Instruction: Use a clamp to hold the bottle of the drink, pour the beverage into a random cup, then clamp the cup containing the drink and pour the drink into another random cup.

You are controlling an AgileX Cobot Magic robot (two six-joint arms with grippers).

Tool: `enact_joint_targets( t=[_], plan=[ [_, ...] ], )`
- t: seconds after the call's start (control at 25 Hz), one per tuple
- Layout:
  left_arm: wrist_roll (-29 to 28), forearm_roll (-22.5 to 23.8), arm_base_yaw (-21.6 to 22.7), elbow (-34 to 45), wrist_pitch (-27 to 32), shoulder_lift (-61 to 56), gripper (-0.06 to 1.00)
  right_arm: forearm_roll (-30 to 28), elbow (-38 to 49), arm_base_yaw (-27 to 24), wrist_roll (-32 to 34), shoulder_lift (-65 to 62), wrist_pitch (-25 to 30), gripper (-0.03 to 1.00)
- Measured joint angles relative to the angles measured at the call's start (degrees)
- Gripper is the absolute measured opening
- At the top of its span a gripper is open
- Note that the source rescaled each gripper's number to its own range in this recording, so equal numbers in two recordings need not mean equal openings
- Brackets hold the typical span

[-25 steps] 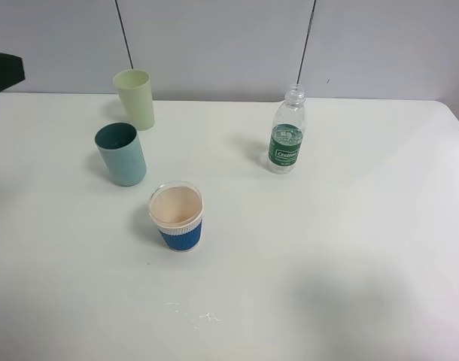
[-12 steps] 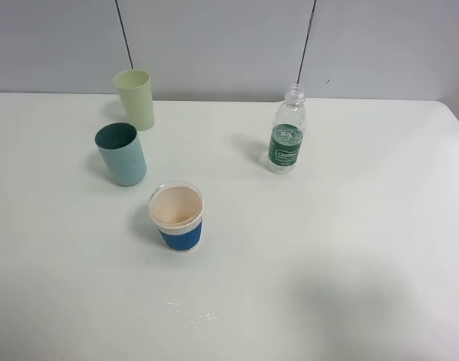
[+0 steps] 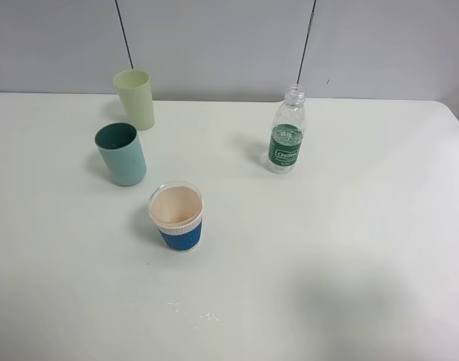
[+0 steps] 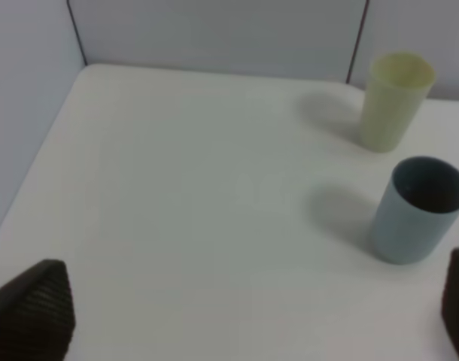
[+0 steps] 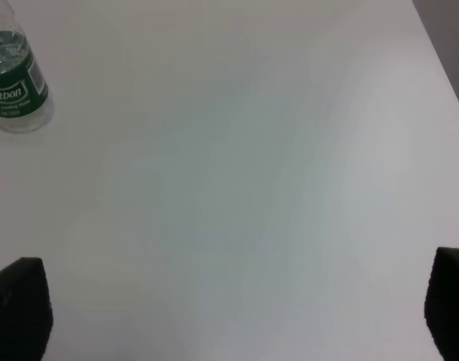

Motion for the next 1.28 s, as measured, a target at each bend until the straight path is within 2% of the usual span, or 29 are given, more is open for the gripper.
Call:
enact_joint_targets(
  t=[0.32, 0.68, 0.88, 1.0, 1.28],
  plan=[
    [0.0, -4.2, 0.0, 9.8, 0.7, -9.4, 0.98, 0.0, 0.0, 0.0, 0.0, 0.0, 0.0, 1.0],
    [0.9, -4.8, 0.0, 10.1, 0.7, -13.6, 0.98, 0.0, 0.0, 0.0, 0.0, 0.0, 0.0, 1.0],
    [7.2, -5.4, 0.0, 10.5, 6.7, -14.7, 0.98, 0.0, 0.0, 0.0, 0.0, 0.0, 0.0, 1.0],
    [10.6, -6.5, 0.0, 11.3, 7.3, -14.7, 0.99, 0.0, 0.0, 0.0, 0.0, 0.0, 0.0, 1.0],
    [11.5, -6.8, 0.0, 11.3, 7.3, -14.7, 0.99, 0.0, 0.0, 0.0, 0.0, 0.0, 0.0, 1.0]
  ],
)
